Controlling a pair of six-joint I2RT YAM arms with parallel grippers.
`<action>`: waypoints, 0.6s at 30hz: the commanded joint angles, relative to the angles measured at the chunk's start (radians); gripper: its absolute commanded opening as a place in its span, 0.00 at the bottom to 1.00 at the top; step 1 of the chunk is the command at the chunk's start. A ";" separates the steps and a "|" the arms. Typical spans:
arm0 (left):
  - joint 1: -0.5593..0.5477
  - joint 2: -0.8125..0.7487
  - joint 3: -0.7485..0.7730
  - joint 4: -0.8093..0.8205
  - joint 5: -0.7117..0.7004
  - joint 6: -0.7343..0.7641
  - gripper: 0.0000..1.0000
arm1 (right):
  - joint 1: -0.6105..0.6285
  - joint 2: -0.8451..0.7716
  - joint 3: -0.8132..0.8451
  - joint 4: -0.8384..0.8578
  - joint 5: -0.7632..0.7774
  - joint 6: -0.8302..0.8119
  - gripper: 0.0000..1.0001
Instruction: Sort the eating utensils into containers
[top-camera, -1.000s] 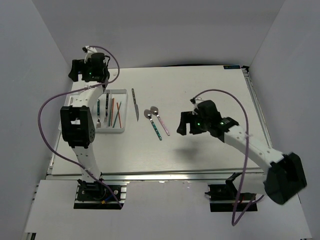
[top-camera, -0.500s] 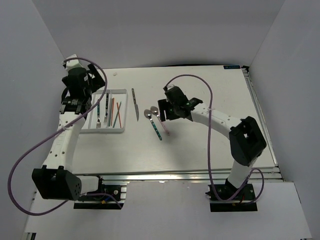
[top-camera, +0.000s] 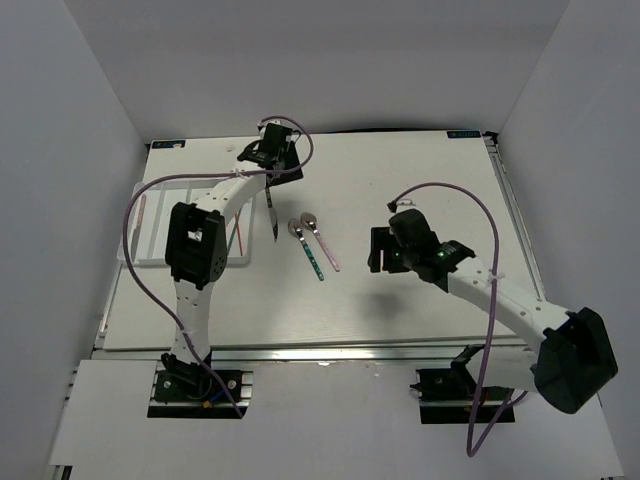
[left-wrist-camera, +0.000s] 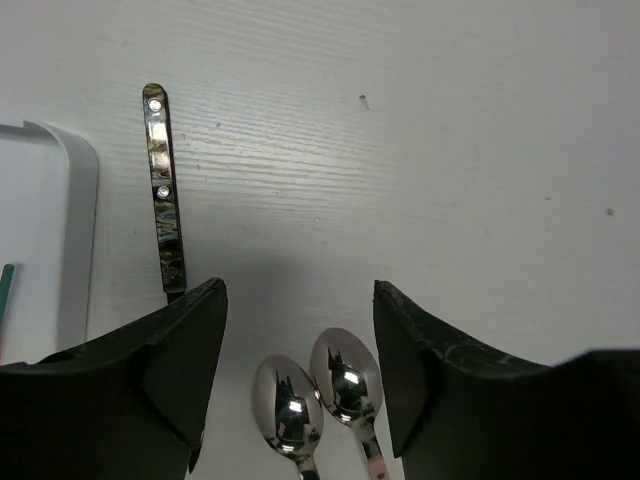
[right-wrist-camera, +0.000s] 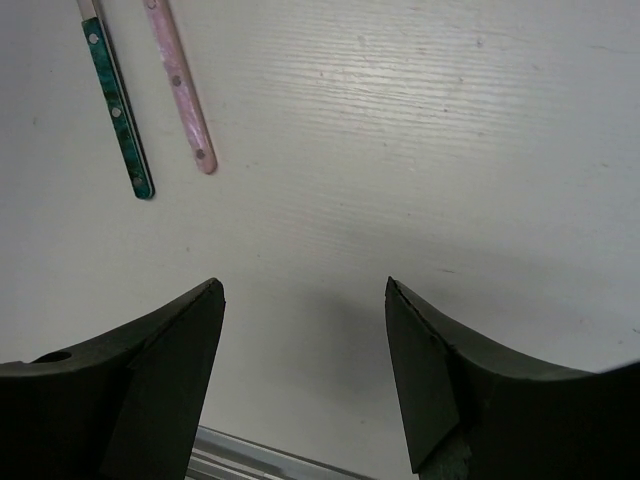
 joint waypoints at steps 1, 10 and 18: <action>0.012 0.032 0.122 -0.101 -0.107 -0.012 0.69 | -0.007 -0.091 -0.042 -0.011 0.013 -0.016 0.70; 0.032 0.141 0.209 -0.147 -0.139 0.000 0.65 | -0.013 -0.176 -0.117 -0.022 0.001 -0.053 0.70; 0.086 0.186 0.150 -0.095 -0.044 0.022 0.59 | -0.012 -0.178 -0.131 0.006 -0.044 -0.056 0.71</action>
